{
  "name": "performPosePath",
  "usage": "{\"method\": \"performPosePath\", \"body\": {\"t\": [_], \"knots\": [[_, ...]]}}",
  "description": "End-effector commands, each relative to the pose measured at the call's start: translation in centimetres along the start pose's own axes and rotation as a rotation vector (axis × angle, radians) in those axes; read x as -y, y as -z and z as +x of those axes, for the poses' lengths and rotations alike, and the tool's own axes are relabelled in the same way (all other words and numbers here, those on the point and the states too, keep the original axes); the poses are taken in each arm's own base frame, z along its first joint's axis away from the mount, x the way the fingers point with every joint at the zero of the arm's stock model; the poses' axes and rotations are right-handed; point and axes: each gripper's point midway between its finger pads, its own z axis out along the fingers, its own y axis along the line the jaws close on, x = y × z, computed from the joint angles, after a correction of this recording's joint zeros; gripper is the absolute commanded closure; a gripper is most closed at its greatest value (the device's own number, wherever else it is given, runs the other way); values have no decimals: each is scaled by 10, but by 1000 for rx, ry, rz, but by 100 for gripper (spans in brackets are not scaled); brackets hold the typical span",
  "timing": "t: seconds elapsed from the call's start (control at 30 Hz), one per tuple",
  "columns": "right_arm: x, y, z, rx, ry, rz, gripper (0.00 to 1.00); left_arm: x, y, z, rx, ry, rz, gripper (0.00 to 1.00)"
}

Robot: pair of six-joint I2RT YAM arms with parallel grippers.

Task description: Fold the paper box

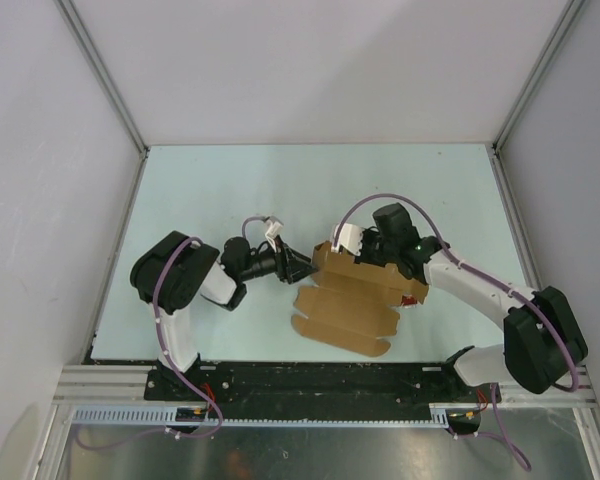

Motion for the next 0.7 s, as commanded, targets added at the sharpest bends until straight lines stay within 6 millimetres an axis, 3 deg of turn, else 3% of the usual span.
{"method": "performPosePath", "body": {"t": [0.0, 0.2, 0.67], "knots": [[9, 8, -7, 10, 52, 79, 100, 24, -2, -36, 141, -193, 88, 41], [2, 7, -4, 1, 74, 108, 100, 31, -5, -34, 137, -208, 104, 41], [-7, 18, -13, 29, 120, 185, 100, 24, -5, -20, 127, -220, 50, 42]]}}
